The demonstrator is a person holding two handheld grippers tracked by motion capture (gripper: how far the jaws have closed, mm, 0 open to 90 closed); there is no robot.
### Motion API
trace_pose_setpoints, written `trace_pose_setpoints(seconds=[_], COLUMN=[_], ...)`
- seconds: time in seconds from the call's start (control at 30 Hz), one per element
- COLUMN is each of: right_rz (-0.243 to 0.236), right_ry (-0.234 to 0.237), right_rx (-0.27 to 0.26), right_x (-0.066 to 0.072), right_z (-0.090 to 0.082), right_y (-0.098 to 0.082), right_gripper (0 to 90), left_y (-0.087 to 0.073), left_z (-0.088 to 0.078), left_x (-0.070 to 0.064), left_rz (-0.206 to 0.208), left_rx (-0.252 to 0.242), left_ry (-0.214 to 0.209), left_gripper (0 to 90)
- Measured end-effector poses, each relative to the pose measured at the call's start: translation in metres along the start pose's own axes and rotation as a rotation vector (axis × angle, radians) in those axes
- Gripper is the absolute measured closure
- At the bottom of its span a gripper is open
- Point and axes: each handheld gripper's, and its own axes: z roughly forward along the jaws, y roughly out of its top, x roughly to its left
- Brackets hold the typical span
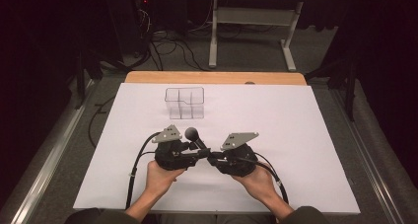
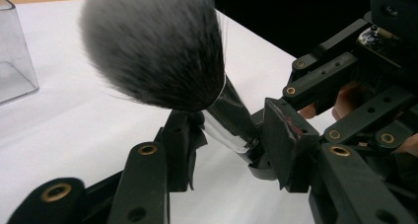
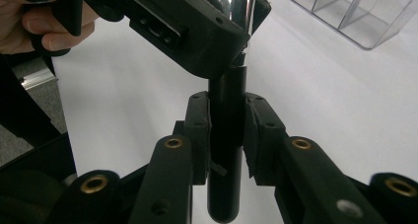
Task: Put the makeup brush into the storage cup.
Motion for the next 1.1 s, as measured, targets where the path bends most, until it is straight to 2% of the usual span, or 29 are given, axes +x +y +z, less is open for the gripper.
trace_pose_setpoints(seconds=[0.4,0.5,0.6,0.8,1.03,1.1], right_rz=[-0.015,-0.034,-0.02,-0.029,-0.03,-0.015], right_ry=[0.012,0.009,0.01,0.012,0.019,0.024], right_rx=[0.008,0.006,0.009,0.012,0.009,0.005], right_x=[0.0044,0.0046,0.0056,0.0063,0.0064,0.0059], right_z=[0.0053,0.0059,0.0061,0.0073,0.0076,0.0076], right_y=[0.0003,0.0001,0.0,-0.0008,-0.0011,-0.0013], right_gripper=[76.7,76.6,76.6,76.3,75.6,72.7], left_y=[-0.0005,-0.0005,-0.0005,-0.0002,0.0012,0.0015], left_z=[-0.0002,-0.0005,-0.0001,-0.0004,-0.0009,-0.0009], left_x=[-0.0012,-0.0016,-0.0009,-0.0019,-0.0026,-0.003], left_rz=[0.003,0.007,0.004,0.016,0.024,0.027], left_rx=[0.0,0.001,0.003,0.012,0.022,0.024], left_ry=[-0.017,-0.025,-0.032,-0.061,-0.065,-0.064], left_gripper=[64.3,65.5,66.2,69.2,70.3,70.4])
